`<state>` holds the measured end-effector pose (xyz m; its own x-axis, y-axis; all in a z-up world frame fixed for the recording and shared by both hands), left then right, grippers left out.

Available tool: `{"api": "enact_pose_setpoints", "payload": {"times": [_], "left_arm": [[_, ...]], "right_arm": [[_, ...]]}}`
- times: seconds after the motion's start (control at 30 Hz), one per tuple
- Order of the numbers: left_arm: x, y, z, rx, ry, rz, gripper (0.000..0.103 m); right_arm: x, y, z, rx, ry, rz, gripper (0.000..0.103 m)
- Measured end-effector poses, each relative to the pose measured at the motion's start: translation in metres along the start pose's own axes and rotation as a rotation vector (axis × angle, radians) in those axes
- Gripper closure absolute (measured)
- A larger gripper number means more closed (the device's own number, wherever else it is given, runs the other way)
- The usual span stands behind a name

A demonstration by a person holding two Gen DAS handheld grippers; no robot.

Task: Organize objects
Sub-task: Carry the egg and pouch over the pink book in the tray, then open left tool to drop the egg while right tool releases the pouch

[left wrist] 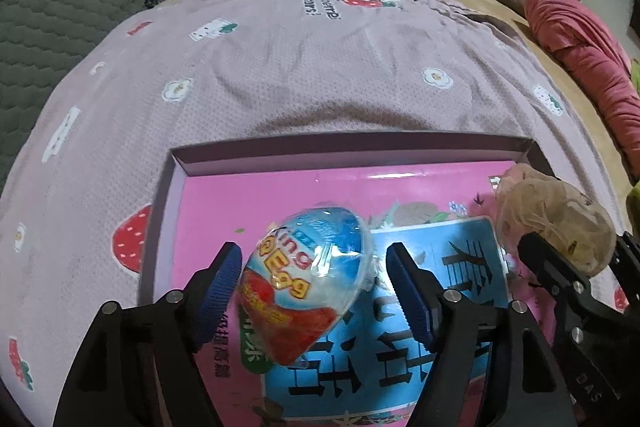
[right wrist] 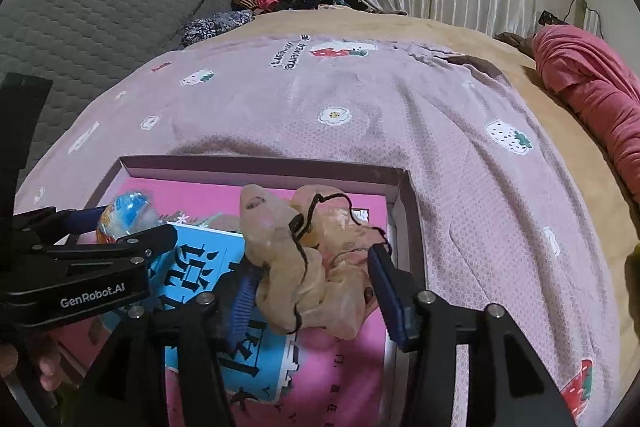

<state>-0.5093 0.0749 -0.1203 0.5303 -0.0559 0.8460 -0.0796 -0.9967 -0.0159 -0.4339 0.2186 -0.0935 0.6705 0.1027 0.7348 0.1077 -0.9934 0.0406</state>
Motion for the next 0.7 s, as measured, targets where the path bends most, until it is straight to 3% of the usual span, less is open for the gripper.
{"api": "enact_pose_setpoints", "payload": {"times": [0.33, 0.43, 0.7], "left_arm": [[0.022, 0.012, -0.004, 0.039, -0.014, 0.046, 0.017], [0.032, 0.017, -0.002, 0.043, -0.010, 0.038, 0.016], [0.082, 0.029, 0.002, 0.089, -0.088, 0.073, 0.013]], "right_arm": [[0.024, 0.000, -0.008, -0.018, -0.052, -0.011, 0.026], [0.032, -0.002, -0.010, -0.029, -0.061, -0.019, 0.025], [0.081, 0.001, -0.015, -0.033, -0.147, -0.020, 0.013]]}}
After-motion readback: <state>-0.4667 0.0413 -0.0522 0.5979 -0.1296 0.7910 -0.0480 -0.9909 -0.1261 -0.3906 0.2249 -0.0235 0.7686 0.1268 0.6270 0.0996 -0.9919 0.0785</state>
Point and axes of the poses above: each gripper's, at about its wrist camera, not at the fingertips, and x roughly against the way its jaws point, y to its left, z to its underside, the point moved 5 cm from there along -x, roughly the way its jaws point
